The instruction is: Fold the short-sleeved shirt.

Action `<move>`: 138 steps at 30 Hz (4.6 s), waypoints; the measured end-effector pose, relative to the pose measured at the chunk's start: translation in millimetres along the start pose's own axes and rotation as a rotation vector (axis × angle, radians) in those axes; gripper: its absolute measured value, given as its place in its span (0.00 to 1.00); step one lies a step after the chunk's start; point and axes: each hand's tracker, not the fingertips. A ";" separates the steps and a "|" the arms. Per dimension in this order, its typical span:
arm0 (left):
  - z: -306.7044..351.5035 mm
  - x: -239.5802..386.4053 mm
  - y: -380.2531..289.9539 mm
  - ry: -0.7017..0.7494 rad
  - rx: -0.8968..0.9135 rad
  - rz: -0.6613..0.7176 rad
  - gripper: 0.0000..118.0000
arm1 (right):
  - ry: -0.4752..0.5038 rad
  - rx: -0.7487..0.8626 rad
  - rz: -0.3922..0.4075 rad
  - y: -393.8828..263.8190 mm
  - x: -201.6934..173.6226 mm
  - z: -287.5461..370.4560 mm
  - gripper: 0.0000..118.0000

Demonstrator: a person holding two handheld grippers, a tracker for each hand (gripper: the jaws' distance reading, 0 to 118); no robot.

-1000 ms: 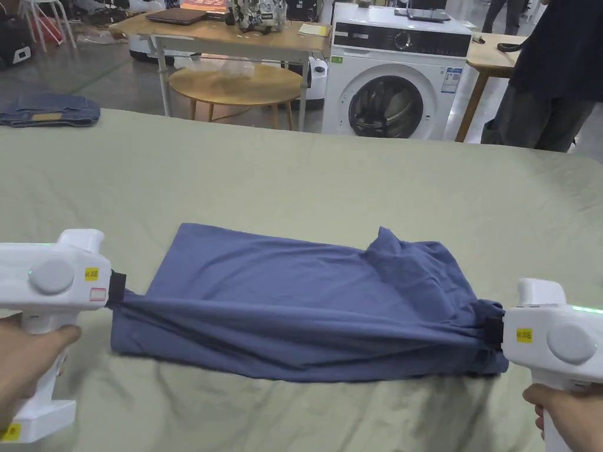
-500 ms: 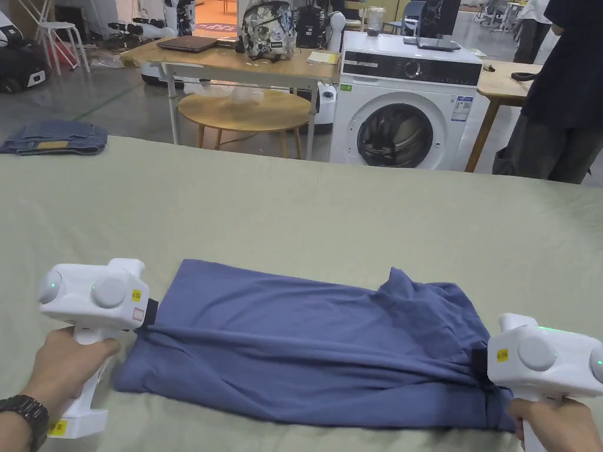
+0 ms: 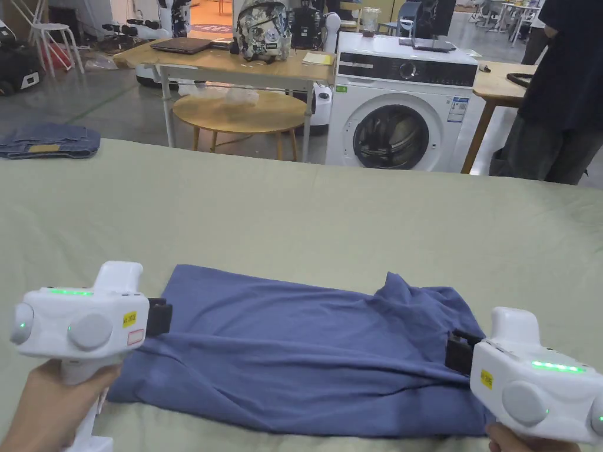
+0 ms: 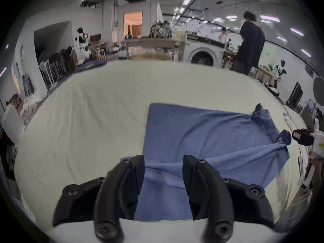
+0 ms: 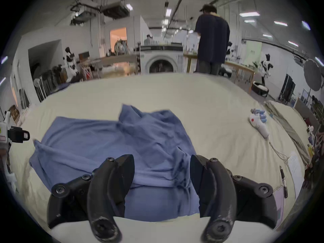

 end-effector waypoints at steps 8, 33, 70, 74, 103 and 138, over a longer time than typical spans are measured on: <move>45.4 26.3 -30.6 0.026 0.203 -0.066 0.00 | 0.026 0.176 -0.017 -11.0 -45.4 64.7 0.00; -15.6 -67.0 -31.7 -0.002 -0.290 0.184 0.56 | 0.026 0.130 0.008 -37.3 -46.3 78.3 0.00; 19.3 -35.1 -54.2 -0.018 -0.244 0.062 0.00 | -0.038 -0.424 0.012 -37.2 68.5 -35.5 0.58; 19.3 -35.1 -53.7 -0.017 -0.245 0.069 0.00 | -0.026 -0.524 0.009 -51.0 64.7 -58.7 0.53; 94.6 -58.0 -59.8 -0.051 -0.146 0.094 0.00 | 0.017 -0.326 0.094 -20.0 54.6 86.5 0.06; 88.5 -8.6 -87.7 0.053 0.063 0.029 0.35 | -0.003 -0.056 0.000 -55.9 0.2 98.9 0.54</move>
